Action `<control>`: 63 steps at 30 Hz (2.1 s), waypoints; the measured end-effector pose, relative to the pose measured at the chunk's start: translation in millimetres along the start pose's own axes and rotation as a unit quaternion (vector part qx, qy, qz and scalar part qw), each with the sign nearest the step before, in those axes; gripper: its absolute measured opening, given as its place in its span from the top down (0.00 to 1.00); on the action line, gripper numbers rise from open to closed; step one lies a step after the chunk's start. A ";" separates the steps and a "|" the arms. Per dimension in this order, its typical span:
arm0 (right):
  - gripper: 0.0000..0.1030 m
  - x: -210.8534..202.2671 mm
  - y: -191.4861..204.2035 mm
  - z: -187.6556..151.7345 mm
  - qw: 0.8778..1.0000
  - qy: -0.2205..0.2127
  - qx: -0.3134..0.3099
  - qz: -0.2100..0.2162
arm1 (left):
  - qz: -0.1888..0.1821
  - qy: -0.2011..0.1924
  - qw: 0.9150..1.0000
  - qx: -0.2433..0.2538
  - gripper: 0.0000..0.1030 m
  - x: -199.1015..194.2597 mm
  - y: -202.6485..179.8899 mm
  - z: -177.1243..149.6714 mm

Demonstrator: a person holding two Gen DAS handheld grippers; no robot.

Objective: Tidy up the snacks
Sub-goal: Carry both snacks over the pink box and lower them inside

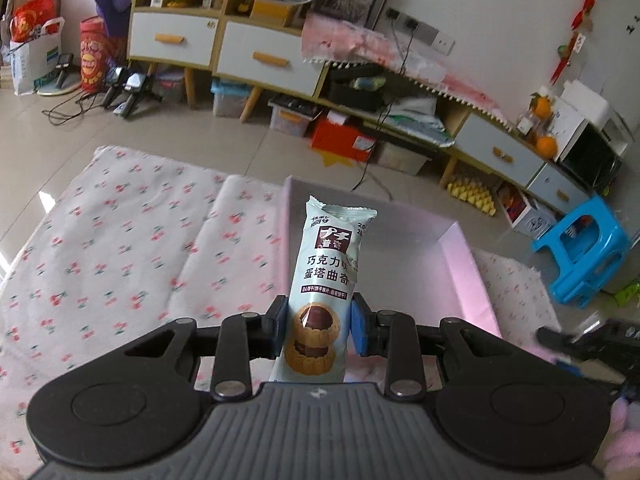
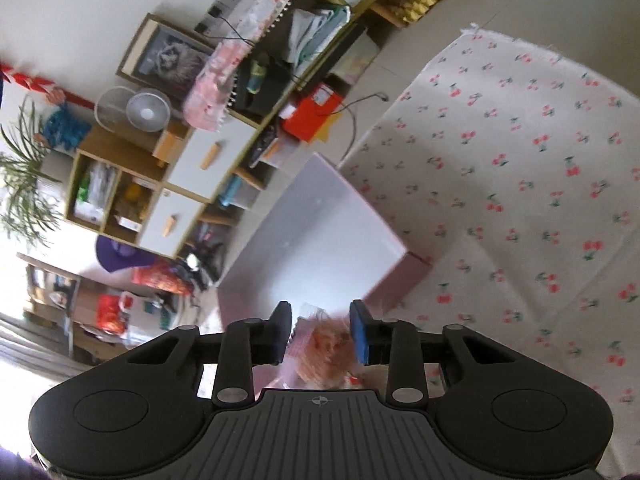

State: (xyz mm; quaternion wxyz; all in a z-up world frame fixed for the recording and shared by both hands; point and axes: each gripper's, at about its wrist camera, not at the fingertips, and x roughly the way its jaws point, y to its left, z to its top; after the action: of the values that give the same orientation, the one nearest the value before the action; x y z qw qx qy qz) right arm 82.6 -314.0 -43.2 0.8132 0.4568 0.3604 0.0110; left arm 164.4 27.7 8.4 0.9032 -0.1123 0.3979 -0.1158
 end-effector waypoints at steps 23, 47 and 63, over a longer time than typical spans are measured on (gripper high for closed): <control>0.38 66.6 1.7 -39.0 0.925 0.146 -0.297 -0.188 | -0.011 0.029 0.999 0.033 0.72 17.8 -28.9 -9.3; 0.59 21.8 43.9 4.2 0.965 0.040 -0.249 -0.068 | -0.008 0.014 1.000 -0.007 0.72 24.5 -23.9 7.2; 0.59 109.1 50.3 15.5 0.966 0.005 -0.245 -0.079 | 0.015 -0.011 1.000 0.019 0.72 65.3 -20.6 13.4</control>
State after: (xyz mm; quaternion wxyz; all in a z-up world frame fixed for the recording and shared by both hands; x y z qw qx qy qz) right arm 188.3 -258.2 -63.3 0.8969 0.2139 0.3853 0.0370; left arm 214.7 -9.9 -22.0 0.9111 -0.0901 0.3873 -0.1083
